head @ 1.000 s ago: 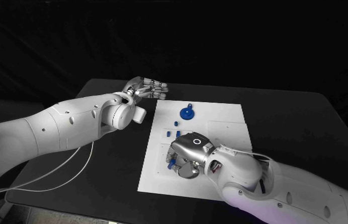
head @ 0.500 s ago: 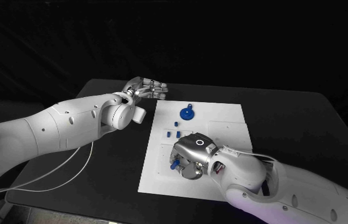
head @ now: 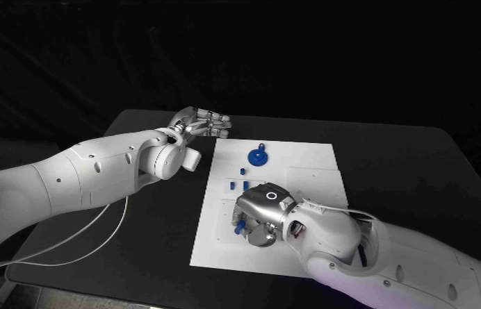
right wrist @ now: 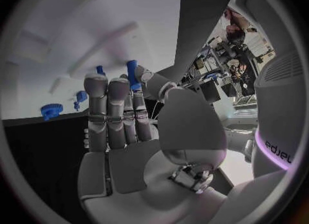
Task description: Assemble the parts on the task board
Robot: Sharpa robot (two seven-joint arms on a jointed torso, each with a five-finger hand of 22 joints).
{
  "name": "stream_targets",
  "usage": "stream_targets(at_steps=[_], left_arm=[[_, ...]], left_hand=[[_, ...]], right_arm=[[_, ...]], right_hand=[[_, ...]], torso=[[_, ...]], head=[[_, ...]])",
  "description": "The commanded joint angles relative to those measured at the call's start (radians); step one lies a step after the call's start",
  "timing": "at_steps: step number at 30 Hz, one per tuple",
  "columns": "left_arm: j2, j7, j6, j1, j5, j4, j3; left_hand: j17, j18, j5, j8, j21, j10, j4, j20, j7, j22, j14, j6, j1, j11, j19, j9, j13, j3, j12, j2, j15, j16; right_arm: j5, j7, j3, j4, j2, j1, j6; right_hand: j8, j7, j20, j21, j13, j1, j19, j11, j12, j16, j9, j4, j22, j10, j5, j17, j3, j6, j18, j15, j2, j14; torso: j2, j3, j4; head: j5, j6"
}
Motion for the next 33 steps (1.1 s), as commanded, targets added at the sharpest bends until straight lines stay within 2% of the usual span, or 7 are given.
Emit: stream_targets(at_steps=[1,11,14,16,22,26,33], left_arm=[[0.002,0.004,0.014,0.0,0.003,0.001,0.001],[0.003,0.002,0.015,0.0,0.003,0.0,0.0],[0.003,0.002,0.015,0.0,0.003,0.0,0.0],[0.002,0.002,0.015,0.0,0.003,0.0,0.0],[0.0,0.0,0.016,0.0,0.003,0.0,0.0],[-0.001,-0.001,0.016,0.0,0.003,0.0,0.0],[-0.002,-0.003,0.017,0.0,0.003,0.0,0.0]], left_hand=[[-0.001,0.0,0.004,-0.001,0.001,-0.006,-0.002,0.003,-0.006,-0.001,-0.007,0.0,0.002,0.0,0.004,0.0,-0.001,-0.002,0.001,0.005,-0.002,-0.003],[-0.001,0.0,0.004,-0.001,0.001,-0.006,-0.002,0.003,-0.006,-0.001,-0.007,0.0,0.002,0.0,0.004,0.0,-0.001,-0.002,0.001,0.005,-0.002,-0.003],[-0.001,0.0,0.004,-0.001,0.001,-0.006,-0.002,0.003,-0.006,-0.001,-0.007,0.0,0.002,0.0,0.004,0.0,-0.001,-0.002,0.001,0.005,-0.002,-0.003],[-0.001,0.0,0.004,-0.001,0.001,-0.006,-0.002,0.003,-0.006,-0.001,-0.007,0.0,0.002,0.0,0.004,0.0,-0.001,-0.002,0.001,0.005,-0.002,-0.003],[-0.001,0.001,0.005,-0.001,0.001,-0.008,-0.003,0.003,-0.006,-0.005,-0.008,-0.001,0.003,0.001,0.004,0.0,-0.001,-0.003,0.001,0.005,-0.002,-0.004],[-0.001,0.001,0.005,-0.001,0.001,-0.008,-0.003,0.003,-0.006,-0.005,-0.008,-0.001,0.003,0.001,0.004,0.0,-0.001,-0.003,0.001,0.005,-0.002,-0.004],[-0.001,0.001,0.005,-0.001,0.001,-0.008,-0.003,0.003,-0.006,-0.005,-0.008,-0.001,0.003,0.001,0.004,0.0,-0.001,-0.003,0.001,0.005,-0.002,-0.004]], right_arm=[[-0.024,-0.014,0.0,-0.007,0.01,0.003,0.039],[-0.027,-0.011,-0.013,-0.018,0.036,0.007,0.054],[-0.016,-0.006,-0.017,-0.02,0.04,0.007,0.049],[-0.006,-0.003,-0.018,-0.021,0.04,0.008,0.041],[0.02,-0.012,-0.02,-0.024,0.032,0.008,0.001],[0.034,-0.013,-0.02,-0.023,0.028,0.008,-0.026],[0.056,-0.007,-0.02,-0.018,0.023,0.008,-0.07]], right_hand=[[0.003,0.0,-0.01,-0.003,0.001,-0.002,0.044,-0.013,0.003,-0.006,0.001,0.0,0.001,0.022,-0.003,0.001,0.006,0.003,0.018,-0.008,0.007,0.001],[0.003,0.0,-0.009,-0.011,0.001,-0.005,0.043,-0.013,0.004,-0.008,0.001,0.0,0.001,0.021,0.003,0.001,0.002,0.002,0.018,-0.008,0.007,-0.001],[0.002,0.003,-0.008,-0.014,0.0,-0.012,0.043,-0.01,0.003,-0.007,0.0,0.005,0.001,0.011,0.022,0.001,-0.006,-0.006,0.017,-0.005,0.002,0.0],[0.002,0.003,-0.006,-0.015,-0.001,-0.025,0.044,-0.009,0.003,-0.007,0.0,0.015,0.0,-0.001,0.047,0.001,-0.034,-0.015,0.017,-0.003,-0.005,0.0],[0.001,0.019,0.008,-0.037,-0.004,-0.051,0.046,0.022,0.002,-0.007,-0.014,0.059,-0.012,-0.1,0.023,-0.003,-0.11,-0.106,0.029,0.015,-0.041,0.003],[0.002,0.016,0.023,-0.053,-0.004,-0.049,0.047,0.04,0.003,-0.008,-0.013,0.08,-0.026,-0.166,0.018,-0.012,-0.143,-0.145,0.047,0.027,-0.068,0.005],[0.002,0.012,0.037,-0.057,-0.004,-0.007,0.047,0.052,0.003,-0.001,-0.014,0.119,-0.048,-0.213,0.013,-0.03,-0.265,-0.174,0.065,0.037,-0.07,0.002]], torso=[[-0.001,-0.0004,0.0007],[0.0,-0.0004,0.0011],[0.0,-0.0001,0.0009],[0.0,0.0004,0.0005],[0.0,0.0011,0.0003],[0.0,0.0022,0.0003],[0.0,0.0023,-0.0001]], head=[[-0.002,-0.001],[-0.003,-0.001],[-0.003,-0.003],[-0.002,-0.003],[-0.001,-0.002],[-0.001,-0.002],[-0.001,-0.004]])
